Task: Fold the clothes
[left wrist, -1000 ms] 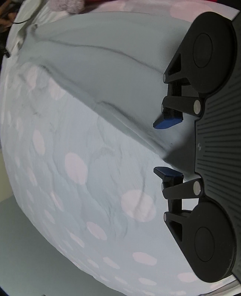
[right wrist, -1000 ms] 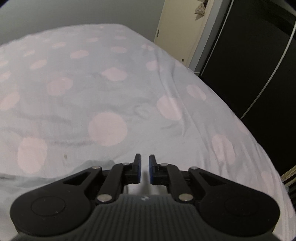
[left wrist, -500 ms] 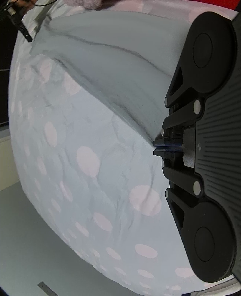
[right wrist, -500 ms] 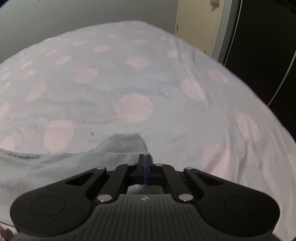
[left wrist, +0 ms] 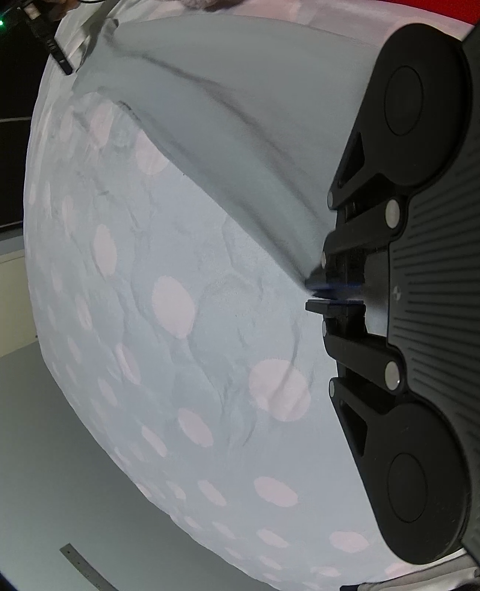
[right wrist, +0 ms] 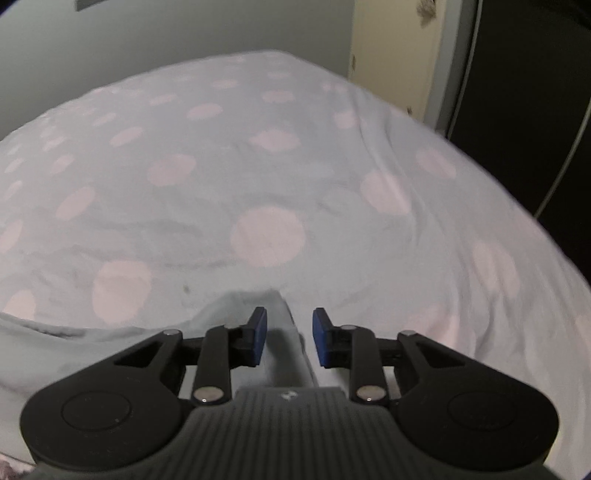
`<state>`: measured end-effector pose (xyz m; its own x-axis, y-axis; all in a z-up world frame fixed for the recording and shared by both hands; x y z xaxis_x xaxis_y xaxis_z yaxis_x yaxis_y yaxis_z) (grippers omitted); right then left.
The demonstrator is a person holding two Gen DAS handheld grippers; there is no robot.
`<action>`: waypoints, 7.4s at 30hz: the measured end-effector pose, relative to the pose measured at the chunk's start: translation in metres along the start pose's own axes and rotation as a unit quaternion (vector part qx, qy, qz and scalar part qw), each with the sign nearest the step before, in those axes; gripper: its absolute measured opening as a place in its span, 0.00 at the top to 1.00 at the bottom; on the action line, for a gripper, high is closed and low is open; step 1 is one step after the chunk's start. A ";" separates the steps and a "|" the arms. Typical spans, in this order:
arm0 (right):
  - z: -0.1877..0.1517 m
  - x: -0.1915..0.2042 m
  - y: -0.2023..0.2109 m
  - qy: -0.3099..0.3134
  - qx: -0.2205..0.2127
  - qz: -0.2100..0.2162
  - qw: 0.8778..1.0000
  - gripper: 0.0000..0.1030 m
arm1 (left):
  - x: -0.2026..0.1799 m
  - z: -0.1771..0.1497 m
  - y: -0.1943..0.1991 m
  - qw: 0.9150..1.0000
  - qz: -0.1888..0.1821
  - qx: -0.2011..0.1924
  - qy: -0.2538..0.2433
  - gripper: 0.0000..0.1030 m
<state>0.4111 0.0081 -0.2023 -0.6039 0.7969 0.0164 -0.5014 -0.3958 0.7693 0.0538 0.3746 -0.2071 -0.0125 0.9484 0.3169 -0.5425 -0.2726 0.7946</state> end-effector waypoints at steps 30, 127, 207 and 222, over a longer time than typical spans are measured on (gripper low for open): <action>-0.017 -0.001 0.000 -0.012 -0.019 0.000 1.000 0.87 | -0.016 0.008 -0.002 0.998 0.044 -0.021 -0.033 0.98; -0.018 0.050 0.072 -0.093 -0.070 0.066 0.991 0.86 | 0.053 -0.084 0.066 0.931 0.109 -0.018 0.349 0.94; -0.105 0.373 0.113 0.107 -0.006 0.146 0.984 0.57 | 0.020 -0.093 0.017 0.870 -0.148 0.057 0.467 0.82; -0.145 0.420 0.143 0.197 0.051 0.273 0.940 0.76 | 0.024 -0.063 0.070 0.869 -0.180 -0.056 0.457 0.99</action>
<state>-0.0044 0.2199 -0.1781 -0.9469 0.2484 0.2043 0.0000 -0.6351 0.7724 -0.0376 0.3888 -0.1767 -0.4596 0.7156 -0.5260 -0.7274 0.0365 0.6853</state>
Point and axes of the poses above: each gripper's, at about its wrist camera, not at the fingertips, and y roughly against the way its jaws point, x to its left, z to its top, the point moved 7 cm from there along -y, roughly the way its jaws point, and after that the axes turned 1 degree about z, right-handed, at the moved point
